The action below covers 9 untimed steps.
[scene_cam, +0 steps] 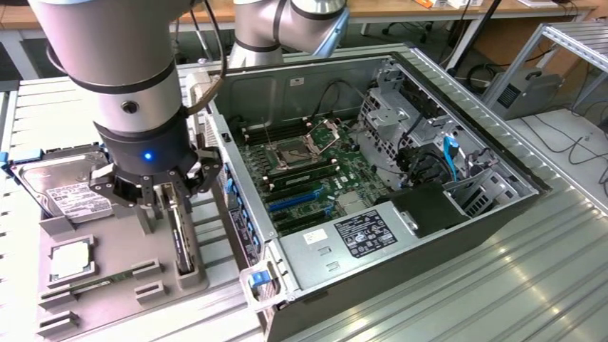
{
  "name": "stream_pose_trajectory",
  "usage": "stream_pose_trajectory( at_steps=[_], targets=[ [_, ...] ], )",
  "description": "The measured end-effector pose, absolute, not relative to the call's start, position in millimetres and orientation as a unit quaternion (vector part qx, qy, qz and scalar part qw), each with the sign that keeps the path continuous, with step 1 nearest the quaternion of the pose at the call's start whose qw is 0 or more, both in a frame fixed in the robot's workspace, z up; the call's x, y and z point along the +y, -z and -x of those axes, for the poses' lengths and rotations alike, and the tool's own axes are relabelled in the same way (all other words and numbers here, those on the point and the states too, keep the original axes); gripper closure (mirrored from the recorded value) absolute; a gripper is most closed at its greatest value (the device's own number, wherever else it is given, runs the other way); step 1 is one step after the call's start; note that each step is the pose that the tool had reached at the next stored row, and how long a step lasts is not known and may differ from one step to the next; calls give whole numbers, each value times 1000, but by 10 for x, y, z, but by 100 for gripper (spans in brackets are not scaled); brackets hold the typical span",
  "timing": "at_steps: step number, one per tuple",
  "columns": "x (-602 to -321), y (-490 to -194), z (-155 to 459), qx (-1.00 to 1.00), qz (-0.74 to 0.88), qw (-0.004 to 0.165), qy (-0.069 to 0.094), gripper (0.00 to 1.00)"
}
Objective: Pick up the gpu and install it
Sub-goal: 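Pick up the gpu and move the gpu toward the slot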
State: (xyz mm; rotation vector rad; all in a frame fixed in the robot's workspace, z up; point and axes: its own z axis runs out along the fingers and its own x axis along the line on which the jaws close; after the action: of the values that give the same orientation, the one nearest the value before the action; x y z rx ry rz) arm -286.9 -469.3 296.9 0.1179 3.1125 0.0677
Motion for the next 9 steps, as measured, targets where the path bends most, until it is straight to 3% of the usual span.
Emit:
stream_pose_trajectory(
  at_steps=[9],
  targets=[
    [-4693,-2785,2878,999,-38,13,-22,58]
  ],
)
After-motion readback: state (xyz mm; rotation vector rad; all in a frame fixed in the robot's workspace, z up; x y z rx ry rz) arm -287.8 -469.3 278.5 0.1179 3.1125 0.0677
